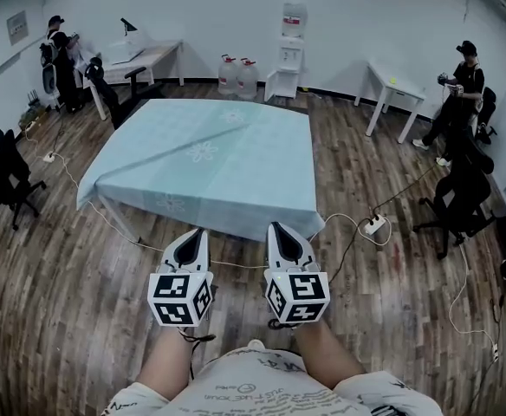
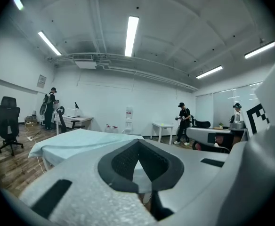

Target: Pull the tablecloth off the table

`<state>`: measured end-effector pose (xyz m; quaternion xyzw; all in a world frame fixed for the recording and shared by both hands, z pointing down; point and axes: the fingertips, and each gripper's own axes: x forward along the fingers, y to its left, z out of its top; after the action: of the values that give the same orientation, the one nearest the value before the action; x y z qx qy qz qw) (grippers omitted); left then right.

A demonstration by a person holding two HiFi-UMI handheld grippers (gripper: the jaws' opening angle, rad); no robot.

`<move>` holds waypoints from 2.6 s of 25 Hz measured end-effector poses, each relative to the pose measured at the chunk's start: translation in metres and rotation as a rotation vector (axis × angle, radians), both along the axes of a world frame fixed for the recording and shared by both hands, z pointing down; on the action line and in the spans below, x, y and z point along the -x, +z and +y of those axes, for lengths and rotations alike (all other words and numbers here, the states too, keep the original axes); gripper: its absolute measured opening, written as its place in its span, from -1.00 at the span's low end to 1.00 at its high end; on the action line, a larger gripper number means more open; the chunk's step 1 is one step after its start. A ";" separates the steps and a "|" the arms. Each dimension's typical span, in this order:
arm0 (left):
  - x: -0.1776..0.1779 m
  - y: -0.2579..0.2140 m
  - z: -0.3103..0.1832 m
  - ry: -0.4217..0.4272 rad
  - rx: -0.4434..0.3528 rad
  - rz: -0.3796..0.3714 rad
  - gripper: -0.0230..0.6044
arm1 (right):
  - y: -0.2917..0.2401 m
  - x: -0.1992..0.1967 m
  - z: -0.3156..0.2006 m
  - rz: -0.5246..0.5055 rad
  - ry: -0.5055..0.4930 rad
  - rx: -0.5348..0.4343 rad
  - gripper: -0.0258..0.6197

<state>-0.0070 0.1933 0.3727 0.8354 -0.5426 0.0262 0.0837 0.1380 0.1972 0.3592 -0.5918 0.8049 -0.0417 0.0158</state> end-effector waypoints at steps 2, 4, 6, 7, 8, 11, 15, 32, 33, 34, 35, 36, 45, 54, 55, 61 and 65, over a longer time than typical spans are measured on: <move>-0.009 0.001 -0.018 -0.005 0.003 -0.006 -0.89 | 0.003 -0.010 -0.019 -0.002 -0.007 0.005 -0.88; -0.019 0.001 -0.034 -0.011 0.003 -0.013 -0.89 | 0.005 -0.019 -0.036 0.002 -0.016 0.009 -0.88; -0.027 0.004 -0.049 -0.019 0.005 -0.020 -0.89 | 0.008 -0.027 -0.052 0.002 -0.020 0.010 -0.88; -0.030 0.006 -0.056 -0.023 0.008 -0.024 -0.89 | 0.009 -0.030 -0.059 -0.001 -0.023 0.012 -0.88; -0.033 0.008 -0.062 -0.026 0.012 -0.028 -0.89 | 0.011 -0.033 -0.065 -0.004 -0.026 0.016 -0.88; -0.038 0.012 -0.078 -0.035 0.022 -0.036 -0.89 | 0.016 -0.037 -0.083 -0.005 -0.037 0.026 -0.88; -0.039 0.014 -0.100 -0.038 0.029 -0.044 -0.89 | 0.020 -0.036 -0.106 -0.023 -0.048 0.043 -0.87; 0.002 0.050 -0.268 -0.012 0.069 -0.003 -0.89 | 0.042 0.005 -0.268 0.005 -0.018 0.037 -0.88; 0.007 0.050 -0.281 -0.012 0.072 -0.001 -0.89 | 0.042 0.011 -0.281 0.011 -0.021 0.041 -0.88; 0.013 0.049 -0.295 -0.011 0.073 0.002 -0.89 | 0.042 0.018 -0.293 0.018 -0.025 0.043 -0.88; 0.019 0.048 -0.308 -0.009 0.074 0.003 -0.89 | 0.041 0.024 -0.306 0.023 -0.028 0.043 -0.88; 0.025 0.046 -0.322 -0.008 0.074 0.004 -0.89 | 0.039 0.030 -0.318 0.025 -0.031 0.040 -0.88; 0.081 0.061 -0.435 -0.005 0.126 0.022 -0.89 | 0.043 0.065 -0.427 0.046 0.032 0.046 -0.87; 0.128 0.117 -0.508 -0.060 0.253 0.036 -0.89 | 0.079 0.049 -0.495 0.050 0.104 0.127 -0.87; 0.133 0.124 -0.514 -0.069 0.265 0.032 -0.89 | 0.085 0.044 -0.502 0.052 0.114 0.141 -0.87; 0.157 0.158 -0.554 -0.127 0.331 -0.009 -0.89 | 0.117 -0.001 -0.556 0.085 0.175 0.207 -0.87; 0.183 0.179 -0.584 -0.194 0.371 -0.040 -0.89 | 0.133 -0.036 -0.597 0.138 0.205 0.239 -0.87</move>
<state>-0.1900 -0.3902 0.5519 0.7488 -0.6079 0.1340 0.2276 0.1740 -0.4001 0.4920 -0.6700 0.7287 -0.0944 -0.1059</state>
